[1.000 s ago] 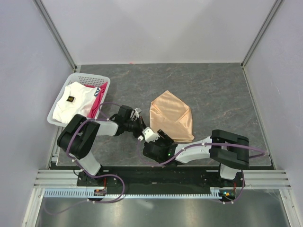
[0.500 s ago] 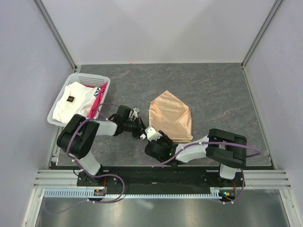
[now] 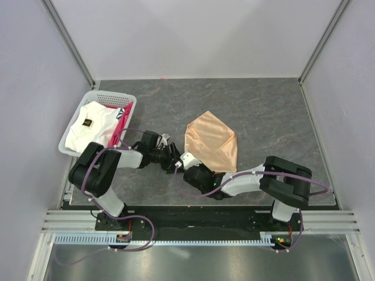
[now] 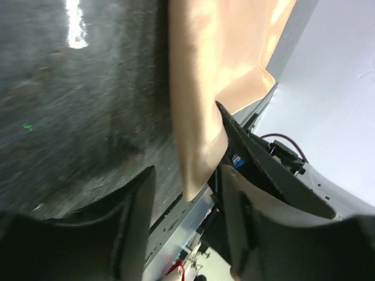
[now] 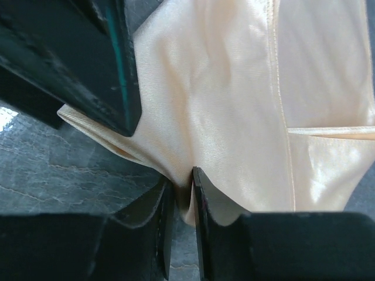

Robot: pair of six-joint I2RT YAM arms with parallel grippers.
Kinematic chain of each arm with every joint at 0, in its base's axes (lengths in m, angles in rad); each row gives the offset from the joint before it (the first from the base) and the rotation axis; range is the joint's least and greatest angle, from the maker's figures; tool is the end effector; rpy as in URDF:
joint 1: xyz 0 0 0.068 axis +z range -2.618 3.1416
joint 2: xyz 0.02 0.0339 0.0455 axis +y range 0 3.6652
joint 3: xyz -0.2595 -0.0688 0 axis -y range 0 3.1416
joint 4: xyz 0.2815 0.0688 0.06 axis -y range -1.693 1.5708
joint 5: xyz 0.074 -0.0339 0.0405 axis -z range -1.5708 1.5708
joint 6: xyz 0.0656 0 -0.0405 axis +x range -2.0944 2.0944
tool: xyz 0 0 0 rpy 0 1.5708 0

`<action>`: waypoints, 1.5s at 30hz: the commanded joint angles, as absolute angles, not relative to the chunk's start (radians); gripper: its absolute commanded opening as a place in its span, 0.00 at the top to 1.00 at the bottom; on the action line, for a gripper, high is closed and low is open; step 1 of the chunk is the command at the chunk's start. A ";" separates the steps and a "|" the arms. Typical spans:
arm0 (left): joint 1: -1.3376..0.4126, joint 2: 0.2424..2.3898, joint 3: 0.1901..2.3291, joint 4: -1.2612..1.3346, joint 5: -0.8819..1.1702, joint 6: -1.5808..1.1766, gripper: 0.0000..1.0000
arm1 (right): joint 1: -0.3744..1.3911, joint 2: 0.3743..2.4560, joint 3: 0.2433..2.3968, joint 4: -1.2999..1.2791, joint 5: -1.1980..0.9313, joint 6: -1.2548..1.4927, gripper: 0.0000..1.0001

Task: Fold the napkin, place the utensils inside, and roll it up
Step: Roll the napkin with the utensil

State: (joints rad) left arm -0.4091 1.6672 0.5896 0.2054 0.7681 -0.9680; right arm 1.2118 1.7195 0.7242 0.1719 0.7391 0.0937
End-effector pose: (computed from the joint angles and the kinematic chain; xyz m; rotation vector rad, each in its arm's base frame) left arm 0.2654 -0.1647 0.0595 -0.3628 2.7052 -1.4676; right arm 0.1627 0.3077 0.0768 -0.8526 1.9708 -0.1477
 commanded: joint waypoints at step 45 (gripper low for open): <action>-0.405 1.186 0.345 0.325 0.492 -0.555 0.19 | 0.706 2.106 1.200 -0.445 -0.672 0.061 0.92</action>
State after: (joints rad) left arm -0.4015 1.1687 0.3241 0.2680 0.3870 -0.5808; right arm 0.7048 2.0144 1.2140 -0.3653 -0.7258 0.0971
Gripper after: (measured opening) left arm 0.821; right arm 0.089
